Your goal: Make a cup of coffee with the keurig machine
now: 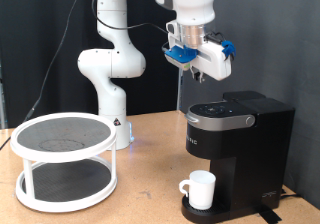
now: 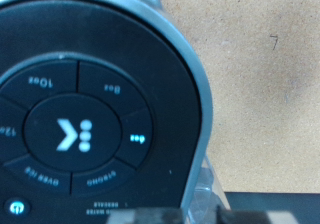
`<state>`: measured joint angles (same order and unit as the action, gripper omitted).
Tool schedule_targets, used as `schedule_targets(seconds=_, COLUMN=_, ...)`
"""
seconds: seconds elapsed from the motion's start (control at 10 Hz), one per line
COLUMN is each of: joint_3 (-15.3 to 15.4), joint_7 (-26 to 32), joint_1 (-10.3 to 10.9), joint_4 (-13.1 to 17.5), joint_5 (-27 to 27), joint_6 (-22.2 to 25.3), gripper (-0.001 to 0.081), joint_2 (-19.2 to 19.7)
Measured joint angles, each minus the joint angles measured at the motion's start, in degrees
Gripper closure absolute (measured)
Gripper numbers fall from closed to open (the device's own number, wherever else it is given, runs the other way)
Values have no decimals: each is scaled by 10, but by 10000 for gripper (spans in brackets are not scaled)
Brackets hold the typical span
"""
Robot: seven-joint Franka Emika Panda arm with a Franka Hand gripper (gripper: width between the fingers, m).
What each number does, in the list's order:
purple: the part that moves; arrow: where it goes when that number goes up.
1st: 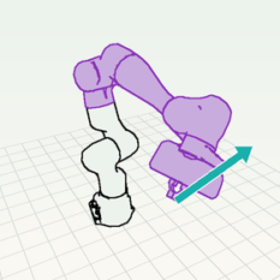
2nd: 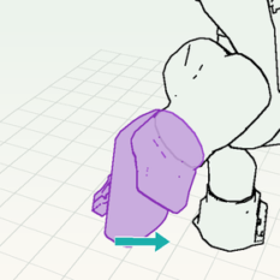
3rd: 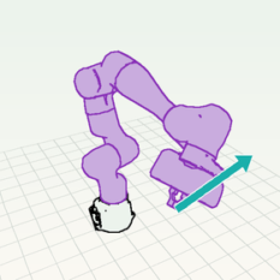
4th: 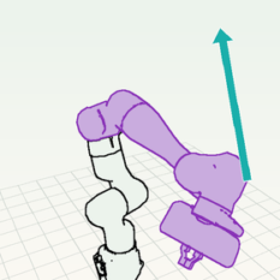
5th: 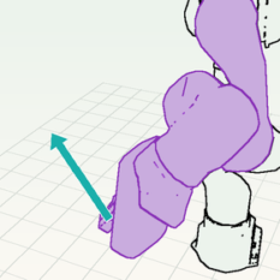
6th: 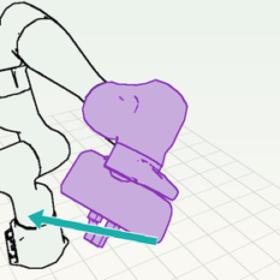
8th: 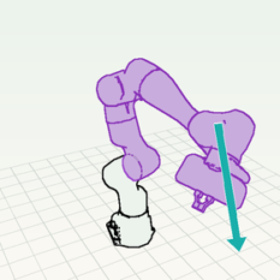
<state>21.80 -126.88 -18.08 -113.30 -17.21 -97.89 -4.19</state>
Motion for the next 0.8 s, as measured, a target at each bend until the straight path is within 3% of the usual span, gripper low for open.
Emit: schedule_targets(seconds=0.8, joint_3=25, joint_7=-34, joint_1=8, joint_4=11, joint_5=42, joint_6=-46, gripper=806, joint_2=87)
